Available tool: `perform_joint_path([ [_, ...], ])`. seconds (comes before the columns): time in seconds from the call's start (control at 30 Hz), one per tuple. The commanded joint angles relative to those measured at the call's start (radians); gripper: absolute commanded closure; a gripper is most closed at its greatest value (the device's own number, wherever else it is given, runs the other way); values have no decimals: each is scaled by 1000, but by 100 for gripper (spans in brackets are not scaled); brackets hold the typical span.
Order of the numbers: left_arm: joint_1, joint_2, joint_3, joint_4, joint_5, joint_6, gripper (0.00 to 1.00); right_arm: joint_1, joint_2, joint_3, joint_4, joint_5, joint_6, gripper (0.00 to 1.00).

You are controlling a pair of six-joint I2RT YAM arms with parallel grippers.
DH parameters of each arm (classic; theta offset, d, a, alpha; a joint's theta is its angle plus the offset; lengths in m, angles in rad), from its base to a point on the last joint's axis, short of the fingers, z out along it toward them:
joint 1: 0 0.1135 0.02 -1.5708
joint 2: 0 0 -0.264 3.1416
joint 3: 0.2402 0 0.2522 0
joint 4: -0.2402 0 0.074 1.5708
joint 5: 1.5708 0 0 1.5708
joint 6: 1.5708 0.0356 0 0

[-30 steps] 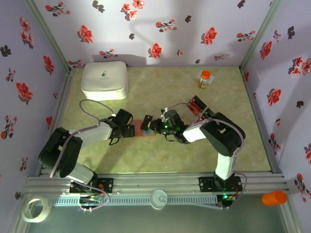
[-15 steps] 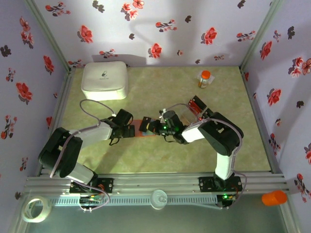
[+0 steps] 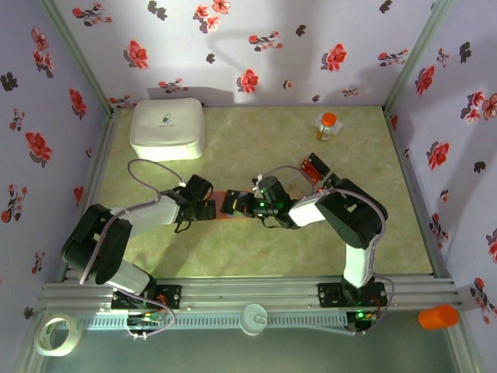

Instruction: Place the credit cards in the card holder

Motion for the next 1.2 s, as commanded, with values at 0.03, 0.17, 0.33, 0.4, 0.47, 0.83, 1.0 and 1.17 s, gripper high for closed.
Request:
perform_joint_path([
  [0.03, -8, 11, 5, -11, -20, -8, 0, 9, 6, 41, -169, -28, -50, 100],
  [0.17, -9, 12, 4, -11, -20, -9, 0, 9, 14, 67, -236, -37, -65, 100],
  [0.33, -10, 11, 3, -10, -20, -10, 0, 8, 12, 83, -288, -38, -82, 100],
  [0.4, -10, 10, 2, -9, -20, -10, 0, 8, 6, 91, -310, -40, -93, 100],
  [0.47, -10, 11, 2, -9, -20, -10, 0, 5, 1, 99, -335, -43, -104, 100],
  [0.83, -11, 10, -2, -6, -21, -13, 0, -18, -7, 128, -432, -70, -150, 100],
  [1.0, -11, 11, -1, -4, -21, -13, 0, -25, 1, 151, -478, -83, -173, 100],
  [1.17, -10, 11, 0, -6, -21, -13, 0, -34, 18, 186, -532, -100, -193, 100],
])
